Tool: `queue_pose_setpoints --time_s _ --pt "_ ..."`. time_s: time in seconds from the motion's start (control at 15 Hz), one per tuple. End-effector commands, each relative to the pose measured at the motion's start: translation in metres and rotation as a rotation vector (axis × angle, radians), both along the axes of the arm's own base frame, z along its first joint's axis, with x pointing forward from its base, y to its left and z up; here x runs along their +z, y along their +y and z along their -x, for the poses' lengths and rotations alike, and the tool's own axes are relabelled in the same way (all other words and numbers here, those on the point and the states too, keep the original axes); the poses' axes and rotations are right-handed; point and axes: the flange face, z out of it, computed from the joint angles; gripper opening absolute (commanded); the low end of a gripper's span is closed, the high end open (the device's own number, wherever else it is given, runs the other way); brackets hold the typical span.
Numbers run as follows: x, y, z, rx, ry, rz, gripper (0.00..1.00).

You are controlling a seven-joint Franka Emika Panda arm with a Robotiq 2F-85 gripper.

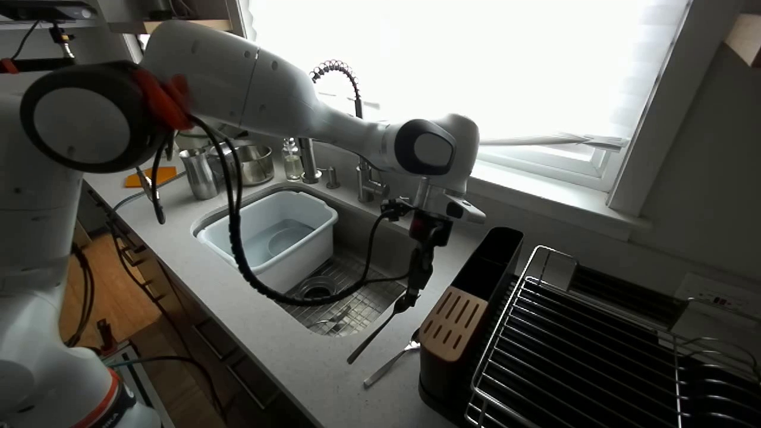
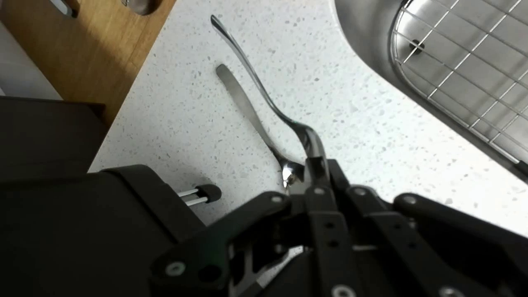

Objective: Remove the spoons from the rack and put them on the side of the rack

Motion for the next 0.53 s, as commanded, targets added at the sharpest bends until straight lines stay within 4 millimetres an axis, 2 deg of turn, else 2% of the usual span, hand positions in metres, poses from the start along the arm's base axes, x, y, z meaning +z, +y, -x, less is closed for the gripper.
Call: queue_pose_setpoints --time_s 0.0,0.47 --pt "-0.017 -0.005 -0.003 0.001 0.052 -0.005 0.01" --pt "-0.037 -0.009 -0.013 -0.002 0.048 -0.011 0.01"
